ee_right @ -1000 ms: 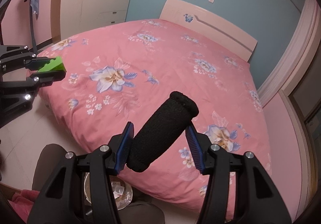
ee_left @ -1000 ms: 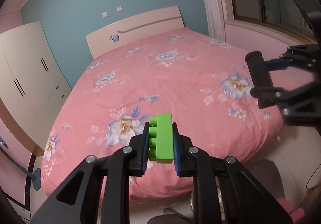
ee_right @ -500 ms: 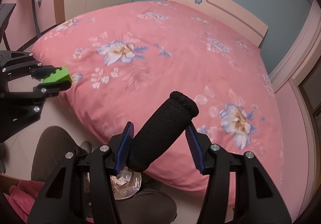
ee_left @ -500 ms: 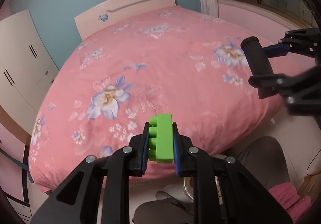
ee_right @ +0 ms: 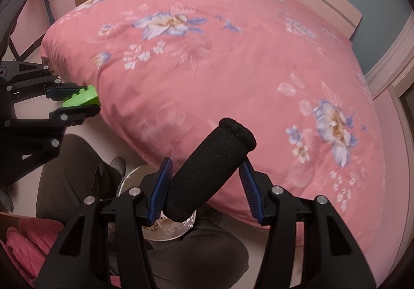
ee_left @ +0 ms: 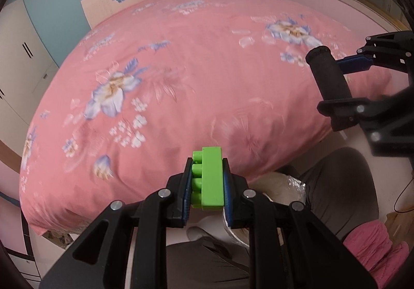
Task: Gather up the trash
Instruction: 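Carry the green brick and black tube down over the bin with both tools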
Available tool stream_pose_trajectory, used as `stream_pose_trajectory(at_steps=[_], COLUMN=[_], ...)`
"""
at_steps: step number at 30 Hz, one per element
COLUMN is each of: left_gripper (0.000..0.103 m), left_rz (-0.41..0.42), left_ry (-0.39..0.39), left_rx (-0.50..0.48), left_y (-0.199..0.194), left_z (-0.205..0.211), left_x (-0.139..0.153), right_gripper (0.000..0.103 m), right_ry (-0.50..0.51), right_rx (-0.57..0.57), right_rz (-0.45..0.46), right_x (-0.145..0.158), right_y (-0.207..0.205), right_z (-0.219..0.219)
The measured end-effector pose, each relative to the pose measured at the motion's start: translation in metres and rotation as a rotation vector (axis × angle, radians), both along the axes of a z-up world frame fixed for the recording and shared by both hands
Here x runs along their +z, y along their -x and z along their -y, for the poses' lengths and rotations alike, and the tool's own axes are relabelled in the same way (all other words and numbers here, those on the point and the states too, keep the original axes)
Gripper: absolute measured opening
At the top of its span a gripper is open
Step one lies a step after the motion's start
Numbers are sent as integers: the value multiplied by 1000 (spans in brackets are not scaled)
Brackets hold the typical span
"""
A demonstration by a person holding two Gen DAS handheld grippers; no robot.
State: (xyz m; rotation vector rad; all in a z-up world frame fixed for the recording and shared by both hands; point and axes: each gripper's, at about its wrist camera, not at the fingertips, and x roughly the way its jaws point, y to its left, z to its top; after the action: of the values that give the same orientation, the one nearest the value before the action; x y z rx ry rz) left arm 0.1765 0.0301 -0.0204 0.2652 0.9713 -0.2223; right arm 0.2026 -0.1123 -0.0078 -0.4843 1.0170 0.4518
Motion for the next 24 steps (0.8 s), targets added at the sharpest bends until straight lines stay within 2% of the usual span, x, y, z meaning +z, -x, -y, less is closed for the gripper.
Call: stream_pose_trajectory(at_steps=[5,24], left_gripper=[23,23], left_rz=[-51,-247], left_ry=[3,31], left_rx=[-7,-6], left_y=[1,5], left_z=[5,18], left_x=[-27,-128], right_gripper=[54,54], right_ry=[18,40], right_rx=[8,15], right_rz=[-64,-244], right_x=[-33,-125], right_y=[3,13], right_z=[-2,-4])
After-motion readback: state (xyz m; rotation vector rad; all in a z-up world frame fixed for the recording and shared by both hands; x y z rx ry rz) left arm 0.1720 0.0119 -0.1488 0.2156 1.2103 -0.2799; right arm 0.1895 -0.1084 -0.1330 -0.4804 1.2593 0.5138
